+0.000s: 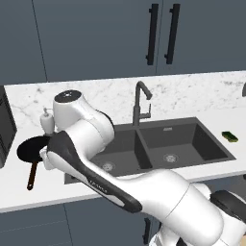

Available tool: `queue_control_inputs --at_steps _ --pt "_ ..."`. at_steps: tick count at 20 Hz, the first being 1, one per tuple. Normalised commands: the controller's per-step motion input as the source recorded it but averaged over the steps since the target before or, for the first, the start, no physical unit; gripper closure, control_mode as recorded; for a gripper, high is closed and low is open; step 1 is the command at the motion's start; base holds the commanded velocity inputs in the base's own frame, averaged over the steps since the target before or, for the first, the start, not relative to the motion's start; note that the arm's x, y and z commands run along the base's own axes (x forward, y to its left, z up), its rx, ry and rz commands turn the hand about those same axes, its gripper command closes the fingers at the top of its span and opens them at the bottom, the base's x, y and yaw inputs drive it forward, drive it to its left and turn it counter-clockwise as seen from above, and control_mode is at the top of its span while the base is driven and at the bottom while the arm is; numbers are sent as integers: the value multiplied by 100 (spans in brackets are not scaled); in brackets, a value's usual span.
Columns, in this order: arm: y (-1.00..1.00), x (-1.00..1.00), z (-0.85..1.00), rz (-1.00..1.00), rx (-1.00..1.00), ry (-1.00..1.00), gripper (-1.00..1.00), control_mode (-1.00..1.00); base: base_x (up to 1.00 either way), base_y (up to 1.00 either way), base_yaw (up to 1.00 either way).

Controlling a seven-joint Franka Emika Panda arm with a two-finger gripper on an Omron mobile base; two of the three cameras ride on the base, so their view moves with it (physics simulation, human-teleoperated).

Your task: Pick the pan and sponge and place them into the sink. Then turn on the water.

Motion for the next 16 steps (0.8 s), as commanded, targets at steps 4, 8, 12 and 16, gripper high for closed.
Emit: queue_control_inputs --at_steps 4,8,12,16 --pt "53 32 -52 0 -2 3 -100 -100 0 0 0" --pt "44 44 -53 -3 0 2 -100 -100 0 0 0" --pt "38 48 -53 -8 0 1 -100 -100 0 0 0" --pt "45 47 -44 -10 0 0 -100 -100 0 0 0"
